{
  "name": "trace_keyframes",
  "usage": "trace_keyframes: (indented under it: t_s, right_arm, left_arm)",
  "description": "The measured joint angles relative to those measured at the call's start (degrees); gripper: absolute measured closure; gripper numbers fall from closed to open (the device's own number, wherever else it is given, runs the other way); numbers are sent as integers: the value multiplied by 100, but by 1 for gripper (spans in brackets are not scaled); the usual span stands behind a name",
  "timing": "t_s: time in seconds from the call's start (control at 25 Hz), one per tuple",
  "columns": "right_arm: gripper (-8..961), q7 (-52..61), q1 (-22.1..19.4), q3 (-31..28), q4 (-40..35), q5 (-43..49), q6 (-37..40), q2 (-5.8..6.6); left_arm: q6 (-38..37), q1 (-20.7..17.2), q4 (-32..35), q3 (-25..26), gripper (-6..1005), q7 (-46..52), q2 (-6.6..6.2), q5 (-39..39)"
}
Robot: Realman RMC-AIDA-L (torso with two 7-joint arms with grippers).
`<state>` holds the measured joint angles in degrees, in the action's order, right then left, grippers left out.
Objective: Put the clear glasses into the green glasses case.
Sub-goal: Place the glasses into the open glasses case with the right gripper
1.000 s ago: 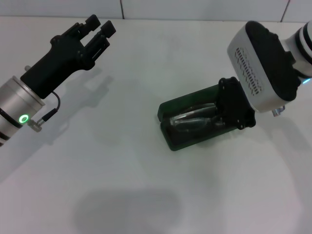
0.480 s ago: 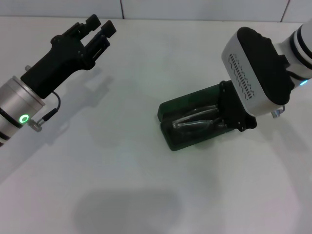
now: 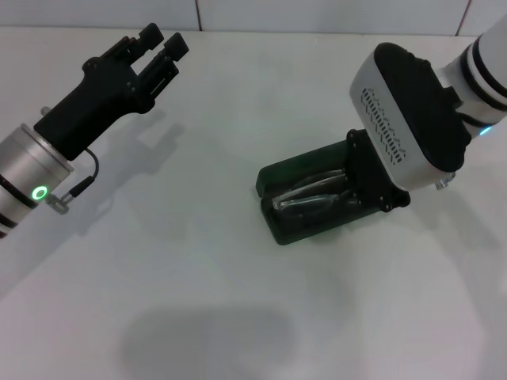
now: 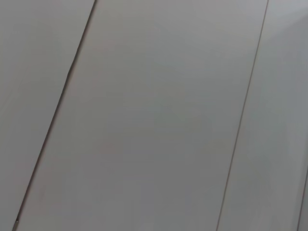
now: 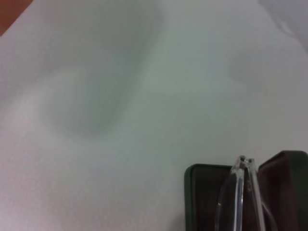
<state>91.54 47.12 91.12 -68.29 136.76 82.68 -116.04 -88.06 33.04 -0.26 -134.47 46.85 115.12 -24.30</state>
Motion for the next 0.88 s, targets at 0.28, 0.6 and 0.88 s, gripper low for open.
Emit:
trace_keyframes:
  t_s: [0.28,0.6,0.88]
  right_arm:
    - [901,22,-3,143,47,-29,68,3]
    - [901,-4,-92,139,53,-46,-86,3]
    - [901,-85,-131,143,14,-15,-342,3]
  left_arm:
    - [0,-8,-1,0,490,0,2,-6]
    - [0,-8,0,-17,490,0,2,-5]
    - [0,-24,-1,-18,491,0,-7,-5]
